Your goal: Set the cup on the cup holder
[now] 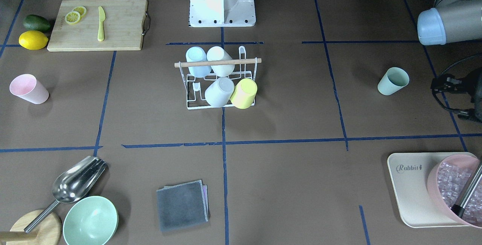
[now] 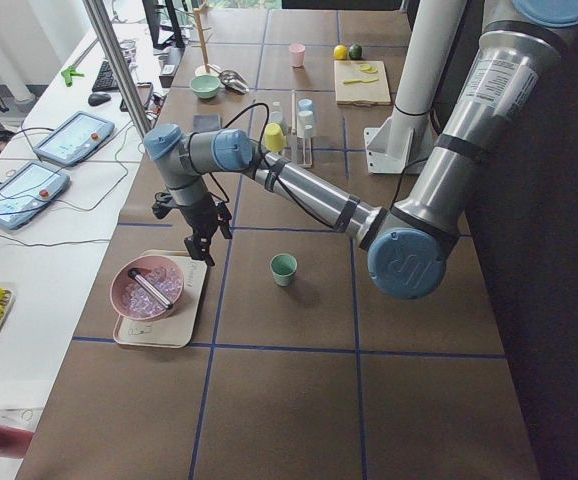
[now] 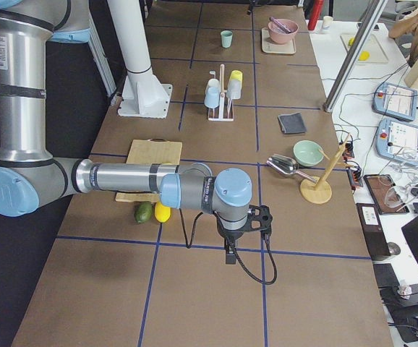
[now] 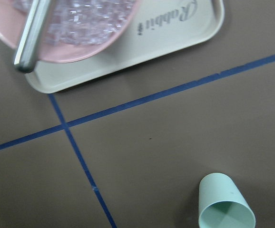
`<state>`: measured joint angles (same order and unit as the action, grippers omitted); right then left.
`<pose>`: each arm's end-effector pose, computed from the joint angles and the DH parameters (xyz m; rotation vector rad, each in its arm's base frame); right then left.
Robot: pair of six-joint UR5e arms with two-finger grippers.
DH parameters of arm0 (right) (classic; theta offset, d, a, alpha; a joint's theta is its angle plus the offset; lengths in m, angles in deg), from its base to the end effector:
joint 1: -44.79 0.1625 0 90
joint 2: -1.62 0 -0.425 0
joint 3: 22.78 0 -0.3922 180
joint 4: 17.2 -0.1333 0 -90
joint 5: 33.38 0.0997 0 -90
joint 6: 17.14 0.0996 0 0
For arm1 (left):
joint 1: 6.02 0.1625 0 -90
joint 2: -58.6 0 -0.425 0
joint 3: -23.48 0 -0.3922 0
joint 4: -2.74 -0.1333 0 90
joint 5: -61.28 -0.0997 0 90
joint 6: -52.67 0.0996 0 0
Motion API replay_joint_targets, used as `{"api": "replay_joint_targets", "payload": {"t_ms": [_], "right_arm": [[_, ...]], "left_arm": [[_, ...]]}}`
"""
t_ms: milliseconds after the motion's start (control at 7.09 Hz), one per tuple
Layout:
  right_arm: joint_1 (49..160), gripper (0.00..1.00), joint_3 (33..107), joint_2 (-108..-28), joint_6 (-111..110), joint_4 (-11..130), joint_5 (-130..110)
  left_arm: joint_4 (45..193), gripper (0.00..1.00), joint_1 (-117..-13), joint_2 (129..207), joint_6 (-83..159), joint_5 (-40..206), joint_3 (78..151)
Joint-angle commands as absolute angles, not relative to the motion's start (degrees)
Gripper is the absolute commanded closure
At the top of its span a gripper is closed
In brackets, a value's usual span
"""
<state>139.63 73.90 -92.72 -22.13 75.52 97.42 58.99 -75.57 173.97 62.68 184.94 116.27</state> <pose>0.1067 -0.4515 0.6463 0.0547 -0.7100 -0.0001 0.1431 -0.6073 0.4536 -0.1493 0.5819 0.4871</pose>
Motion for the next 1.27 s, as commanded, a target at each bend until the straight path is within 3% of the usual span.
{"api": "replay_joint_targets", "payload": {"t_ms": [0, 564, 987, 1128], "right_arm": [[139.6, 0.00, 73.9, -92.7, -22.1, 75.5, 97.5], [139.7, 0.00, 74.5, -92.6, -22.3, 75.7, 97.9], [130.3, 0.00, 85.8, -90.5, -22.5, 84.8, 96.8], [126.6, 0.00, 86.6, -89.4, -22.4, 85.8, 92.5]], "left_arm": [[59.2, 0.00, -69.3, 174.1, 62.5, 185.5, 113.9], [59.0, 0.00, -65.7, 174.0, 62.6, 190.4, 105.9], [57.9, 0.00, -61.7, 175.7, 62.6, 190.0, 101.5], [56.8, 0.00, -61.7, 176.5, 62.6, 189.9, 100.0]]}}
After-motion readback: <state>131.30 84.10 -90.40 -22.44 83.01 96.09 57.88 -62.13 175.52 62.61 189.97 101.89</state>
